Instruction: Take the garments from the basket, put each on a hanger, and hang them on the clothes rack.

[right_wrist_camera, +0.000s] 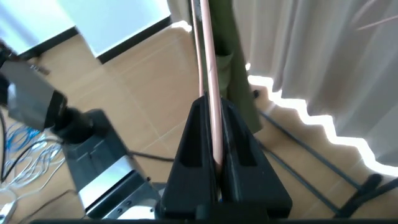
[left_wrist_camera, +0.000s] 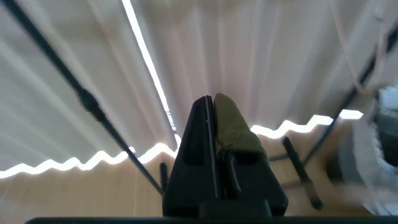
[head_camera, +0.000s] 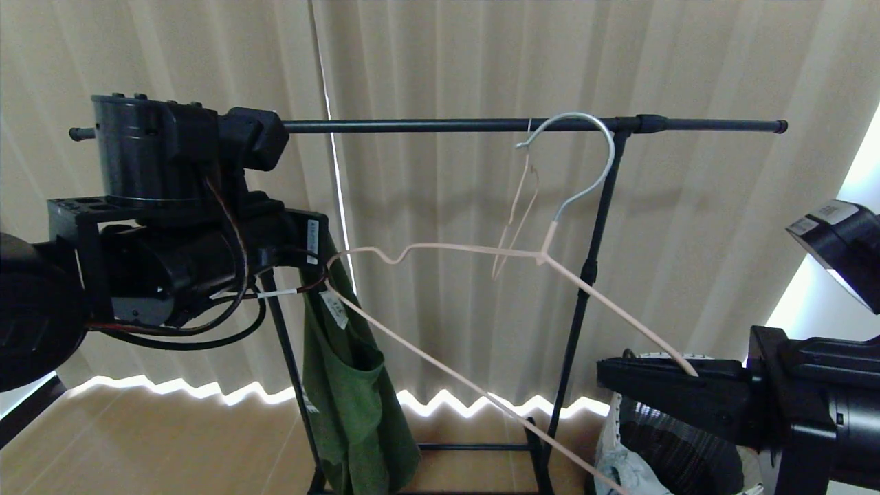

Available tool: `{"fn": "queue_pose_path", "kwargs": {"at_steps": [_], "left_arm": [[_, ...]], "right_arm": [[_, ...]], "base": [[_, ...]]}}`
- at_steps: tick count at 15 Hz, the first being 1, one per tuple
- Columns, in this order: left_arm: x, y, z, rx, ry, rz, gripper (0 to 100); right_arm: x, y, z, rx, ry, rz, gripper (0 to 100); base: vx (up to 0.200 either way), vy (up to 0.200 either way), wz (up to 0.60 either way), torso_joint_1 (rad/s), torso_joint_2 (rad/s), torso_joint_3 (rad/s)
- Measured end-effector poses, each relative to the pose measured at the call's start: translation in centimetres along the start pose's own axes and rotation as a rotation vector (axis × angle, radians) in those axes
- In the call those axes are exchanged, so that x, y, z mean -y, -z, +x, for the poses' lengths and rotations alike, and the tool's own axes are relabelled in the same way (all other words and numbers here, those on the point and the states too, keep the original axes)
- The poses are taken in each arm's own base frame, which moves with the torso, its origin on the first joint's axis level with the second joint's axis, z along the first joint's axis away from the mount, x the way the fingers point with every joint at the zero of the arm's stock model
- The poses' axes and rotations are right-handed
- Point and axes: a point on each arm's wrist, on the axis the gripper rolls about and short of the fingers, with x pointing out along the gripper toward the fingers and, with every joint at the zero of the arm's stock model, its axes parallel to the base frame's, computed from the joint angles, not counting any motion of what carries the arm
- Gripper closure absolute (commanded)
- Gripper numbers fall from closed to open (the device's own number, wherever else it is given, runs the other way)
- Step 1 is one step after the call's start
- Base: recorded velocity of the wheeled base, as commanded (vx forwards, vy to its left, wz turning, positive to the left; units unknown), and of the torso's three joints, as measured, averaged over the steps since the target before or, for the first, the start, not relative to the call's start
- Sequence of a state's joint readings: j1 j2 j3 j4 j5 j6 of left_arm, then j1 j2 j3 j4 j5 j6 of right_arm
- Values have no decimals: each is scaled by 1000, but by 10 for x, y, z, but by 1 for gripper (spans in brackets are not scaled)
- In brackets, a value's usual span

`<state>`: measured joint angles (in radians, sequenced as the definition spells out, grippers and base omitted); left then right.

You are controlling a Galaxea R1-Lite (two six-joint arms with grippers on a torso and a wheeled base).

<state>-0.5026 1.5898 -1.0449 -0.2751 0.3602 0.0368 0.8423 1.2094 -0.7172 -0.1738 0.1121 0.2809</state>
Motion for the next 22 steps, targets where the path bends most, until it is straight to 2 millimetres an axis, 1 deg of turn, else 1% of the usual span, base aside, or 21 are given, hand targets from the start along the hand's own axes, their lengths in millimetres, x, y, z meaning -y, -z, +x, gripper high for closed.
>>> {"fn": "queue_pose_path", "kwargs": {"at_steps": [5, 7, 8, 10, 16, 20, 22], "left_arm": [[2, -1, 4, -2, -18, 1, 100], [2, 0, 4, -5, -18, 3, 100], [2, 0, 4, -5, -19, 3, 100], [3, -1, 2, -2, -17, 3, 100], [1, -2, -2, 2, -52, 1, 100], [-1, 0, -8, -29, -51, 7, 100], [-3, -1, -15, -35, -50, -2, 100]], "right_arm": [[-2, 2, 5, -17, -9, 14, 100], [-3, -3, 11, 24, -18, 9, 100], [-3, -7, 16, 60, -27, 3, 100], [-2, -8, 27, 74, -25, 1, 100], [3, -4, 52, 24, 8, 11, 100], [4, -13, 76, 69, 64, 38, 100], [5, -16, 90, 91, 73, 52, 100]], "base": [[0, 0, 0, 0, 0, 0], [0, 0, 0, 0, 0, 0], [0, 0, 0, 0, 0, 0], [0, 0, 0, 0, 0, 0], [0, 0, 0, 0, 0, 0], [0, 0, 0, 0, 0, 0], [0, 0, 0, 0, 0, 0]]}}
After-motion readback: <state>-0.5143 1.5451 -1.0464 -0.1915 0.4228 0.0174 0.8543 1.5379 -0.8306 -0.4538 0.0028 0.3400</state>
